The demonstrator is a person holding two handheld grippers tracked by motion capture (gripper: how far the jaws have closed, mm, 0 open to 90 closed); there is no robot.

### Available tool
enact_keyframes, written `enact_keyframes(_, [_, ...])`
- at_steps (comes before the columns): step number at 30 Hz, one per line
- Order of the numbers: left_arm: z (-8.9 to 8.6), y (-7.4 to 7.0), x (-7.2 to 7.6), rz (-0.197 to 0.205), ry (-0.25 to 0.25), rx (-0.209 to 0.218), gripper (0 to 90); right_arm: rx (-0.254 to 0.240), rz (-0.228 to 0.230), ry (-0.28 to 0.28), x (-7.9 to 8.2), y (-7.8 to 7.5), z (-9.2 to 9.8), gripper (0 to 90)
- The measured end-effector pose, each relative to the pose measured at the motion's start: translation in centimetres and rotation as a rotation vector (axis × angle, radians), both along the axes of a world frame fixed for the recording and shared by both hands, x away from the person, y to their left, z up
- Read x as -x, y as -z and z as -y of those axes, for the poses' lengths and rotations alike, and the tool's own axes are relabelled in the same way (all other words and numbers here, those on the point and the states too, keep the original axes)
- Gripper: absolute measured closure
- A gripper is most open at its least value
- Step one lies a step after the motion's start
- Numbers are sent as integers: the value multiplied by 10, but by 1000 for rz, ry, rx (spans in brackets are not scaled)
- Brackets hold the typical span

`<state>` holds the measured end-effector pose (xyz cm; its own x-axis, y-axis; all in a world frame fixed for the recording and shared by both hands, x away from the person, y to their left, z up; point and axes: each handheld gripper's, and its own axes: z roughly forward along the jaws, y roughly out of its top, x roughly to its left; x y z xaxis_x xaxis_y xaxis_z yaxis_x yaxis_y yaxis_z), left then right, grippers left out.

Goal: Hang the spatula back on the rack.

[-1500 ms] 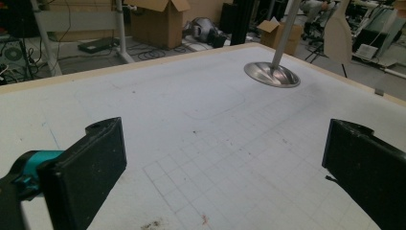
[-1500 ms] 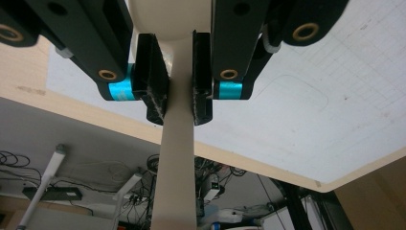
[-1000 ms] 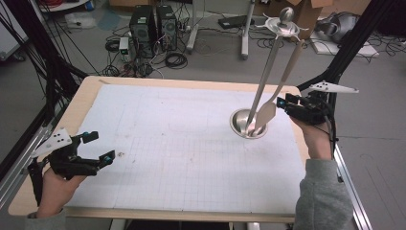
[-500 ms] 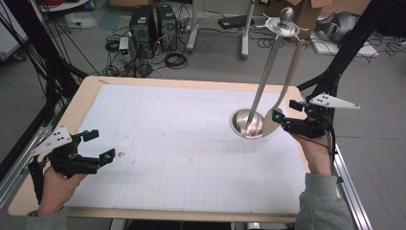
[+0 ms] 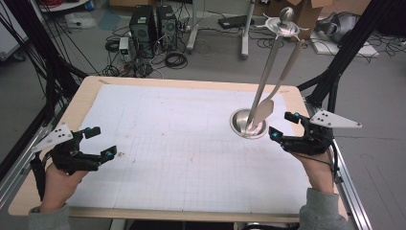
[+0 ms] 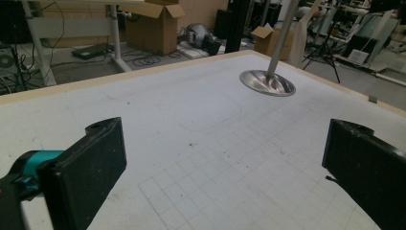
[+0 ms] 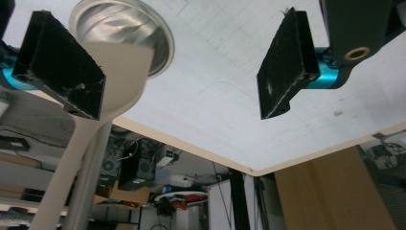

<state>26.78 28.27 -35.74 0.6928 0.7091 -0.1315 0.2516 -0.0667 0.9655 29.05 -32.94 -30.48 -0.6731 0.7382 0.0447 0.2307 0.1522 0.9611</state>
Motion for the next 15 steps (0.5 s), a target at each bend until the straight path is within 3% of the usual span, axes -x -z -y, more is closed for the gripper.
enact_keyframes(4, [2,0,-1,0,6,0,17,4,-13,-13,7,7,0,160])
enact_keyframes(15, [5,-2,-1,6,15,4,17,-41,-5,46,27,32,10,159])
